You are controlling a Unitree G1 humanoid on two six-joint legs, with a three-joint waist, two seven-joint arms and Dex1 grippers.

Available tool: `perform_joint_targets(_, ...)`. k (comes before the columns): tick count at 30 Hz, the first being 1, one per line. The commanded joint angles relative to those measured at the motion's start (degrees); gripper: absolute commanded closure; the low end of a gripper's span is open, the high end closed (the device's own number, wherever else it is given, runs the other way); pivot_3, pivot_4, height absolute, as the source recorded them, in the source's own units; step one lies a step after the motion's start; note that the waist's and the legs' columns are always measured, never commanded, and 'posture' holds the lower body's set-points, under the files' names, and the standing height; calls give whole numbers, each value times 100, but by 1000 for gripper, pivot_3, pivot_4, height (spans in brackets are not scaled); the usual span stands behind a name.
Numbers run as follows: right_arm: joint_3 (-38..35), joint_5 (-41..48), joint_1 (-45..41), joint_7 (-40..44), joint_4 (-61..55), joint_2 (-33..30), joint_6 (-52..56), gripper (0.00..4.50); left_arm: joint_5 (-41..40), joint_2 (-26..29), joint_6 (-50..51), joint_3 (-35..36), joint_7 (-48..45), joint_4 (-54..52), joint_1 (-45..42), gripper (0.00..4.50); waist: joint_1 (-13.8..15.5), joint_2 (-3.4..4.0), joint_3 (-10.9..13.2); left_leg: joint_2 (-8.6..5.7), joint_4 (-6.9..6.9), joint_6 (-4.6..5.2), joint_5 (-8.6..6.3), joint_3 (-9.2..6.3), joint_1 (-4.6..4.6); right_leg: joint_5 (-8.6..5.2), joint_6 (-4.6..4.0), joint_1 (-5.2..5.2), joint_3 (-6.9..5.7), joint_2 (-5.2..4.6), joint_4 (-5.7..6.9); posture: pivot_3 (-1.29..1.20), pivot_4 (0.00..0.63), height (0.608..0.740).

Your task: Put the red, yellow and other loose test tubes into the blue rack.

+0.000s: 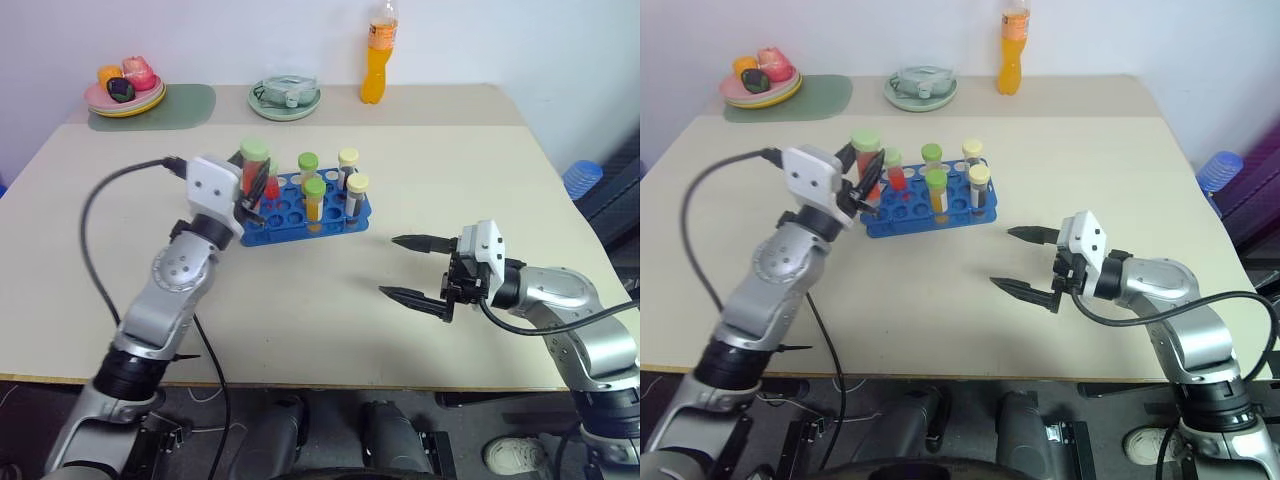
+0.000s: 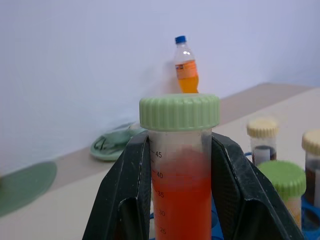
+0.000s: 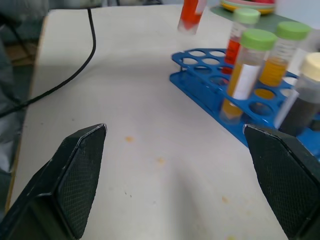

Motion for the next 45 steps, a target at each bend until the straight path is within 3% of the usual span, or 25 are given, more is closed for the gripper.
perform_joint_targets(1, -344, 135, 183, -204, -474, -100, 85, 0, 535, -358, -1007, 141, -230, 862, -229, 3091, 2, 0, 0, 0, 1, 1, 0, 0, 0, 0, 0, 0, -1, 0, 1, 0, 150, 740)
perform_joint_targets(11, -622, 233, 502, -505, -921, -180, 297, 0, 922, -1149, -2260, 278, -870, 2574, -575, 3091, -2, -2, 1, 0, 10, 16, 6, -2, -1, 1, 3, 2, -4, 2, 4, 0, 150, 740)
perform_joint_targets(18, -753, 297, 629, -582, -1052, -242, 390, 0, 771, -1332, -2395, 409, -1414, 2557, -381, 3091, -8, -1, 0, -1, 15, 17, 6, -3, 1, 1, 4, 4, -5, 3, 8, 0, 150, 740)
perform_joint_targets(37, -615, 244, 435, -508, -803, -226, 304, 0, 1038, -1445, -2512, 684, -1669, 2807, 49, 3091, -11, 10, -9, 0, 15, 19, 6, -3, 6, 1, 4, 8, -6, 4, 10, 0, 150, 740)
perform_joint_targets(41, -612, 242, 422, -500, -787, -220, 293, 0, 673, -1540, -2386, 766, -2045, 2894, -10, 3091, -7, 11, -10, -1, 15, 19, 6, -4, 6, 1, 4, 7, -6, 4, 10, 0, 150, 740)
perform_joint_targets(45, -598, 234, 391, -534, -771, -197, 300, 0, 624, -1636, -2393, 920, -2001, 2865, -98, 1577, -6, 10, -9, -1, 15, 19, 6, -3, 6, 1, 4, 7, -6, 4, 10, 0, 150, 740)
